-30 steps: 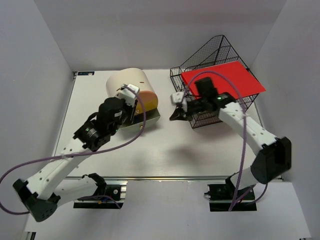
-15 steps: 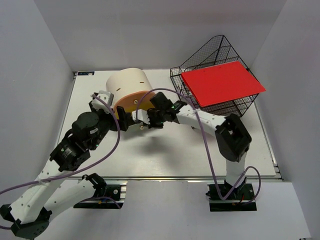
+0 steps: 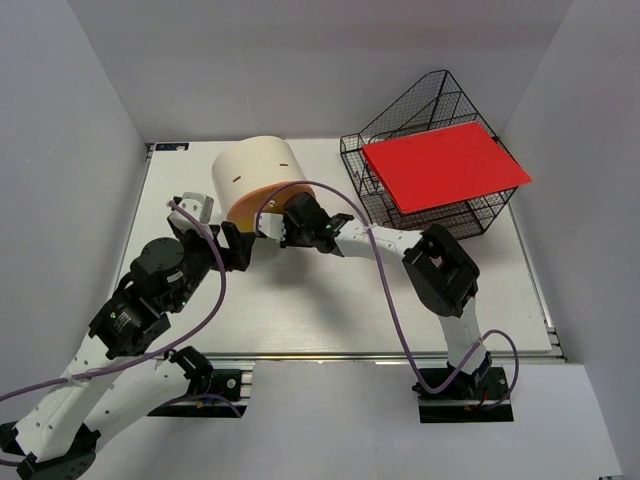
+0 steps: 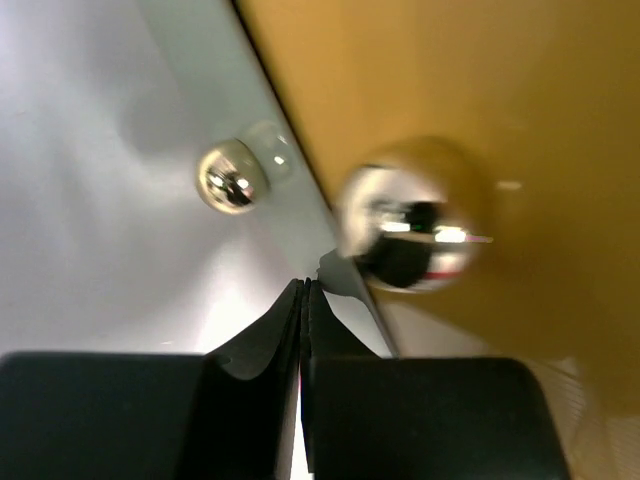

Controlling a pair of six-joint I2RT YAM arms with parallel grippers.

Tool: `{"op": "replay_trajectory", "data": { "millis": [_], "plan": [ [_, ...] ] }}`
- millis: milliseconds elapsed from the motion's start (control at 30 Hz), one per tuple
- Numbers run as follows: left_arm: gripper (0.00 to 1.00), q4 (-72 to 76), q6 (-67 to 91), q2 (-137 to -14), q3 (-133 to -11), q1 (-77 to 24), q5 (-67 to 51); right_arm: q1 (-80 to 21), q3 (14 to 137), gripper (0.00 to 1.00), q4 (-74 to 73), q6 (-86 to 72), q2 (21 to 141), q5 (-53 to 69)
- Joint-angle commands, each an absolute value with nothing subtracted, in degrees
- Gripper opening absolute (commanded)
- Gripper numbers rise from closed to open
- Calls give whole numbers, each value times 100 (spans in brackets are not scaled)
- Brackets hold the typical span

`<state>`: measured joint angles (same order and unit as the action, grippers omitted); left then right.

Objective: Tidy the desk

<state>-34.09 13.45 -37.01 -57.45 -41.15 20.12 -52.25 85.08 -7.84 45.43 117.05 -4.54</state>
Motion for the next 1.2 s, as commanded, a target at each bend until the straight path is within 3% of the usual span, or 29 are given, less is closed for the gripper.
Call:
{"op": "replay_trajectory", "data": {
  "millis": [0,467,700,767,800,867,900,1000,1167],
  "plan": [
    [85,-3489,1441,-3656,-5687,-4113,1925,-5221,8701,3,-71,4632,11742,-896],
    [86,-3568,1538,-3683,-5748,-4113,1854,-5282,8632,4,361,4887,11831,-1055],
    [87,-3507,1626,-3665,-5722,-4113,1723,-5282,7965,3,-631,4615,10909,-282],
    [93,-3507,1670,-3674,-5722,-4113,1697,-5265,7814,7,-843,4422,10426,173],
    [96,-3463,1679,-3674,-5713,-4113,1670,-5247,7813,11,-1105,4273,10119,358],
    [98,-3419,1766,-3691,-5704,-4113,1635,-5125,7962,46,-1405,3580,9863,895],
    [98,-3358,1793,-3683,-5678,-4113,1591,-5107,8067,85,-1519,3186,9644,983],
    [98,-3296,1889,-3674,-5608,-4113,1477,-4948,8612,89,-2011,2129,9301,1370],
    [98,-3225,2039,-3560,-5449,-4113,1362,-4930,9026,89,-2355,1267,8650,845]
  ]
}}
